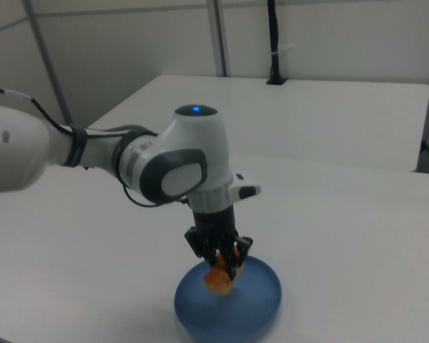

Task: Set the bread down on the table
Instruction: 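Lift the gripped bread roll up off the blue plate, then carry the bread roll away from the plate and lower it to the table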

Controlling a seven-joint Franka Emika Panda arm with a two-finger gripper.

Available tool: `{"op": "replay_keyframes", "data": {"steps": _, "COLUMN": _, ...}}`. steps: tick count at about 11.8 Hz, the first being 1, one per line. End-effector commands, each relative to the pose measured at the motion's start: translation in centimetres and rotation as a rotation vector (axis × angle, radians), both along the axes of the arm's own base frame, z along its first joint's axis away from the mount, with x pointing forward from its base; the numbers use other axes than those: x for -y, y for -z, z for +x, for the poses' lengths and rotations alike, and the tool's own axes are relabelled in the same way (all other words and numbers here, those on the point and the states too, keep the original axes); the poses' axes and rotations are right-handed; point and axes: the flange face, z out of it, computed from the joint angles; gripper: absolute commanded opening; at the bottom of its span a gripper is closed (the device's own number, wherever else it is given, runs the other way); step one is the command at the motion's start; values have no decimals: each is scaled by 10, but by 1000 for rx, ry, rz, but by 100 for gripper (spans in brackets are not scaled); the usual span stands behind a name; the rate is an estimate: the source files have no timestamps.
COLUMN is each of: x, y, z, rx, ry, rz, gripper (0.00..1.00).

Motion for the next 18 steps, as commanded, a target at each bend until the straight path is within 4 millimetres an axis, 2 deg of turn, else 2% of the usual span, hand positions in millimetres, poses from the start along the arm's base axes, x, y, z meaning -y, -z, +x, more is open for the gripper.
{"op": "replay_keyframes", "data": {"steps": 1, "x": -7, "y": -54, "z": -2, "rx": 6, "ry": -22, "rz": -10, "gripper": 37}}
{"op": "replay_keyframes", "data": {"steps": 5, "x": -100, "y": -59, "z": 18, "rx": 31, "ry": 0, "rz": -11, "gripper": 37}}
{"op": "replay_keyframes", "data": {"steps": 6, "x": -120, "y": -61, "z": 15, "rx": 39, "ry": 11, "rz": -12, "gripper": 37}}
{"op": "replay_keyframes", "data": {"steps": 7, "x": -134, "y": -63, "z": 8, "rx": 41, "ry": 9, "rz": -11, "gripper": 37}}
{"op": "replay_keyframes", "data": {"steps": 8, "x": -144, "y": -67, "z": -6, "rx": 44, "ry": -6, "rz": -10, "gripper": 37}}
{"op": "replay_keyframes", "data": {"steps": 10, "x": -177, "y": -73, "z": -38, "rx": 48, "ry": -63, "rz": -8, "gripper": 37}}
{"op": "replay_keyframes", "data": {"steps": 13, "x": -214, "y": -73, "z": -75, "rx": 44, "ry": -120, "rz": 4, "gripper": 37}}
{"op": "replay_keyframes", "data": {"steps": 16, "x": -258, "y": -59, "z": -86, "rx": 54, "ry": -73, "rz": 3, "gripper": 37}}
{"op": "replay_keyframes", "data": {"steps": 18, "x": -291, "y": -37, "z": -90, "rx": 95, "ry": -54, "rz": 11, "gripper": 37}}
